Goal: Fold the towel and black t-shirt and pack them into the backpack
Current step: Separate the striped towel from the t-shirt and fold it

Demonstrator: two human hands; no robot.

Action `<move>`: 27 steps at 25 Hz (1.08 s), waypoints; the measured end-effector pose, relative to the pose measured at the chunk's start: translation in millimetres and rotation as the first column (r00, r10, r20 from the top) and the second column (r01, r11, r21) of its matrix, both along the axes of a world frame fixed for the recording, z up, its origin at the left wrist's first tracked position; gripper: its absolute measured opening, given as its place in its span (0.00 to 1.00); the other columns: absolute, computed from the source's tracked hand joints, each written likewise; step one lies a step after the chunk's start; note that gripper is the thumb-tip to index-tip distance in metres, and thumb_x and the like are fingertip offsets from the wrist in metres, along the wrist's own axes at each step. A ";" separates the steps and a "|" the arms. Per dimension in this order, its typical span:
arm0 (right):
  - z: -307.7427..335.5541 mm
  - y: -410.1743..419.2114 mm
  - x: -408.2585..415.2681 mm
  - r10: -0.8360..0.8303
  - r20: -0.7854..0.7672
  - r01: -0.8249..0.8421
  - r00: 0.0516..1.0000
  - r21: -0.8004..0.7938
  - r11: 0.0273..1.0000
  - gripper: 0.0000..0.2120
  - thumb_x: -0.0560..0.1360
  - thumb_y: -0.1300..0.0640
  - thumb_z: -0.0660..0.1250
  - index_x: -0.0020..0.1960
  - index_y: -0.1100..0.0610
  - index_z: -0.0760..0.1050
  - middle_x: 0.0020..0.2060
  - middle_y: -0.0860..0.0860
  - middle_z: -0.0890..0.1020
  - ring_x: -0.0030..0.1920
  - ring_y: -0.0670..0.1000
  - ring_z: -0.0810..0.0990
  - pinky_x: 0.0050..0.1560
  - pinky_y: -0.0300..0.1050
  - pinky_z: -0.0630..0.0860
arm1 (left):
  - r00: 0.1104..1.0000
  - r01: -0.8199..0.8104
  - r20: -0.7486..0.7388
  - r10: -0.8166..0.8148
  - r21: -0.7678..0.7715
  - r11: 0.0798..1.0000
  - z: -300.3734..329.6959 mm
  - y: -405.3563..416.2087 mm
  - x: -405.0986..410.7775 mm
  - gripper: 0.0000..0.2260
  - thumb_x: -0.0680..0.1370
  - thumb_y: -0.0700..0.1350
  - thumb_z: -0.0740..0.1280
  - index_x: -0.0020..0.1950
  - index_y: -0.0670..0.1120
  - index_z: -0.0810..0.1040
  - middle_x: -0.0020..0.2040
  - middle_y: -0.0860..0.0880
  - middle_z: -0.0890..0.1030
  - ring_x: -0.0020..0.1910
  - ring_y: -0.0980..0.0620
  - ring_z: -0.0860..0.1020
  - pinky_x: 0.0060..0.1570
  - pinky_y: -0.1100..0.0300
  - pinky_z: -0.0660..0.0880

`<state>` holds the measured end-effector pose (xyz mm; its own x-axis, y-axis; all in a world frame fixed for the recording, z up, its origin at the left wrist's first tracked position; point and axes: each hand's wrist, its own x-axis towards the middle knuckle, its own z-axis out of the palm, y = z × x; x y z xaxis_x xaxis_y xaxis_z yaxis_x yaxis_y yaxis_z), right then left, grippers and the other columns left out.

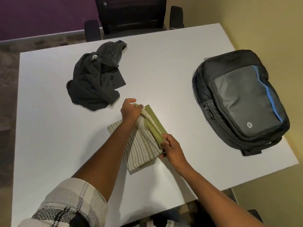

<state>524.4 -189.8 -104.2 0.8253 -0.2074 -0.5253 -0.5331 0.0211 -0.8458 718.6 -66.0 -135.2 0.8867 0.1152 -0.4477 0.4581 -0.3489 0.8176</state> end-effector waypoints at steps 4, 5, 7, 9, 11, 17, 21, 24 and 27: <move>-26.0 -18.2 0.0 -0.043 -0.010 0.038 0.999 -0.289 0.956 0.07 0.82 0.59 0.59 0.55 0.54 0.76 0.44 0.51 0.82 0.42 0.52 0.81 0.41 0.48 0.79 | 0.998 0.025 -0.057 -0.030 -0.088 0.996 -9.2 -16.6 0.9 0.15 0.77 0.48 0.69 0.62 0.47 0.75 0.44 0.44 0.83 0.31 0.53 0.79 0.39 0.57 0.79; -32.6 -21.0 -0.6 -0.070 -0.013 0.059 0.997 -0.392 0.918 0.07 0.81 0.59 0.60 0.55 0.53 0.75 0.45 0.49 0.82 0.44 0.51 0.80 0.44 0.48 0.79 | 0.997 0.035 -0.060 -0.042 -0.123 0.992 -9.7 -17.8 -0.7 0.14 0.78 0.47 0.68 0.63 0.46 0.74 0.44 0.43 0.83 0.30 0.54 0.79 0.40 0.55 0.79; -39.5 -24.3 0.0 -0.155 -0.045 0.109 0.987 -0.524 0.845 0.08 0.79 0.58 0.60 0.55 0.53 0.74 0.48 0.48 0.80 0.50 0.51 0.79 0.49 0.51 0.78 | 0.997 0.068 -0.029 -0.072 -0.115 0.991 -7.7 -15.9 -8.9 0.12 0.80 0.45 0.65 0.63 0.45 0.75 0.47 0.43 0.83 0.35 0.53 0.81 0.42 0.53 0.81; -40.3 -21.7 4.9 -0.175 -0.057 0.108 0.983 -0.594 0.798 0.10 0.77 0.60 0.60 0.57 0.53 0.74 0.52 0.47 0.78 0.53 0.52 0.77 0.52 0.53 0.77 | 0.991 0.118 0.058 -0.121 0.052 0.992 -8.5 -8.5 -26.6 0.10 0.81 0.43 0.65 0.62 0.46 0.77 0.52 0.46 0.83 0.47 0.51 0.82 0.49 0.55 0.80; -38.8 -12.0 14.5 -0.087 0.022 0.082 0.996 -0.622 0.779 0.11 0.76 0.62 0.61 0.57 0.54 0.74 0.52 0.47 0.76 0.53 0.51 0.75 0.53 0.54 0.77 | 0.966 0.157 0.163 -0.203 0.257 0.954 -16.0 0.8 -56.9 0.11 0.81 0.43 0.65 0.63 0.46 0.75 0.59 0.47 0.79 0.58 0.50 0.78 0.57 0.56 0.76; -76.0 29.2 60.5 0.481 0.067 -0.281 0.874 -0.739 0.612 0.26 0.78 0.52 0.61 0.74 0.59 0.68 0.75 0.56 0.69 0.75 0.56 0.68 0.75 0.54 0.64 | 0.810 0.369 0.022 -0.586 0.758 0.538 -70.9 29.1 -146.1 0.35 0.80 0.62 0.58 0.82 0.45 0.55 0.82 0.41 0.51 0.81 0.39 0.48 0.77 0.36 0.44; -108.9 12.2 57.5 0.675 -0.084 -0.417 0.733 -0.840 0.348 0.27 0.84 0.47 0.56 0.80 0.56 0.59 0.80 0.53 0.57 0.80 0.55 0.54 0.79 0.57 0.55 | 0.678 0.429 0.035 -0.734 0.792 0.435 -87.0 73.0 -162.3 0.37 0.80 0.66 0.56 0.82 0.46 0.54 0.82 0.41 0.49 0.81 0.40 0.47 0.76 0.34 0.52; -114.9 2.9 49.0 0.715 -0.111 -0.423 0.690 -0.863 0.275 0.27 0.85 0.47 0.54 0.81 0.55 0.56 0.81 0.52 0.55 0.81 0.53 0.51 0.79 0.55 0.54 | 0.636 0.474 0.013 -0.772 0.783 0.403 -87.5 92.1 -155.0 0.37 0.80 0.67 0.54 0.82 0.47 0.51 0.83 0.44 0.46 0.81 0.42 0.46 0.75 0.33 0.51; -105.6 7.3 51.8 0.635 -0.126 -0.371 0.762 -0.889 0.268 0.28 0.84 0.47 0.53 0.81 0.57 0.56 0.81 0.54 0.56 0.81 0.54 0.52 0.80 0.57 0.51 | 0.632 0.489 -0.022 -0.775 0.788 0.376 -86.8 99.2 -154.7 0.38 0.80 0.68 0.51 0.83 0.47 0.49 0.83 0.43 0.46 0.81 0.42 0.45 0.74 0.31 0.51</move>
<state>576.1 -182.5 -209.8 0.9847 0.0875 -0.1508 0.0345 -0.9456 -0.3236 563.9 33.1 -222.0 0.8859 -0.4163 -0.2047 -0.3732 -0.9017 0.2185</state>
